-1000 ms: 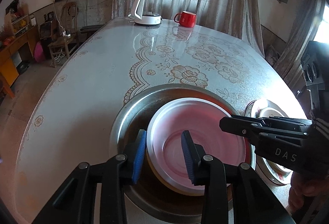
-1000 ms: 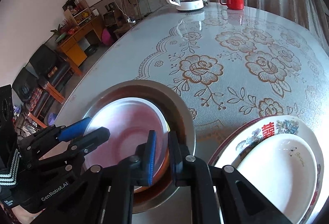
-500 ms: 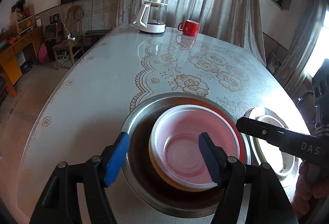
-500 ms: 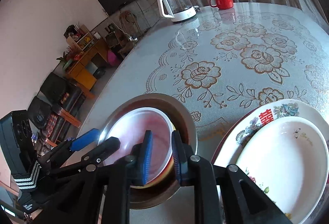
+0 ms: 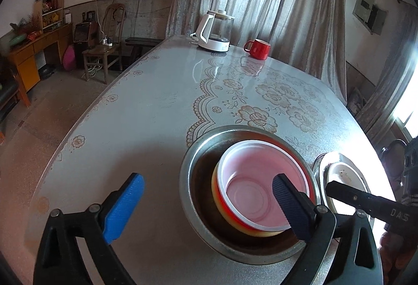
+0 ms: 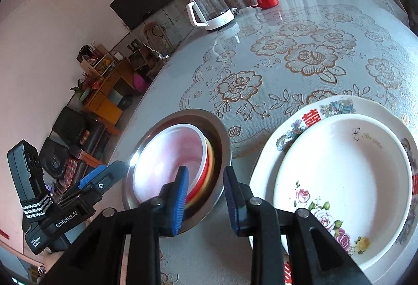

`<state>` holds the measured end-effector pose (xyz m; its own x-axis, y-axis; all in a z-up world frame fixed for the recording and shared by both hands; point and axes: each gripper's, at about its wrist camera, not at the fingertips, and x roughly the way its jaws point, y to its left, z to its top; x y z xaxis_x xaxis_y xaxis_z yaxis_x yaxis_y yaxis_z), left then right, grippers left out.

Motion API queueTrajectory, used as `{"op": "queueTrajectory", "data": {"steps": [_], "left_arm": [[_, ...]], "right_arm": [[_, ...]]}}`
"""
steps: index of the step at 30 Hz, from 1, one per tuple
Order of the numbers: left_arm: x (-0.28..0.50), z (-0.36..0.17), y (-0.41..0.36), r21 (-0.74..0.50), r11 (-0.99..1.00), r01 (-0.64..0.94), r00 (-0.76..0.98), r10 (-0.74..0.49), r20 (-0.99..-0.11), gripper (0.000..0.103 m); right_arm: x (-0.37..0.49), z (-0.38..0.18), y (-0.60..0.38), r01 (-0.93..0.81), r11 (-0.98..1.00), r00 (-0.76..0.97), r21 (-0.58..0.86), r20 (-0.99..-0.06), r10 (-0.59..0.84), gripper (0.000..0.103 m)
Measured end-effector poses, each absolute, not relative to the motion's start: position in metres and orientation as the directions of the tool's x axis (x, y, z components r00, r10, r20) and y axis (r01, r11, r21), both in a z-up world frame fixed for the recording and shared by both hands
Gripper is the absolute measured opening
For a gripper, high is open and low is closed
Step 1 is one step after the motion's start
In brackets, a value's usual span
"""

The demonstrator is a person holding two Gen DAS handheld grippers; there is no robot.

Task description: Organize plates and bowls

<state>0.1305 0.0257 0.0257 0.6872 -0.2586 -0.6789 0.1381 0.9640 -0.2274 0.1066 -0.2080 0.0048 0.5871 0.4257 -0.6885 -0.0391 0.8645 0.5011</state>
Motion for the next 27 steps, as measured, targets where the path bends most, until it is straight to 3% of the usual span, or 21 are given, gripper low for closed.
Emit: {"op": "queueTrajectory", "data": {"steps": [18,27], "left_arm": [[0.132,-0.003,0.07,-0.377,0.924,0.065,0.663,-0.322,-0.676,0.1],[0.135,-0.008,0.068,-0.377,0.919,0.116,0.627,-0.362,-0.689,0.087]], "right_arm": [[0.105,-0.018,-0.196,-0.008,0.854,0.549,0.52,-0.712,0.438,0.028],[0.113,-0.021,-0.181,-0.038,0.869,0.516,0.494,-0.735,0.441,0.026]]}}
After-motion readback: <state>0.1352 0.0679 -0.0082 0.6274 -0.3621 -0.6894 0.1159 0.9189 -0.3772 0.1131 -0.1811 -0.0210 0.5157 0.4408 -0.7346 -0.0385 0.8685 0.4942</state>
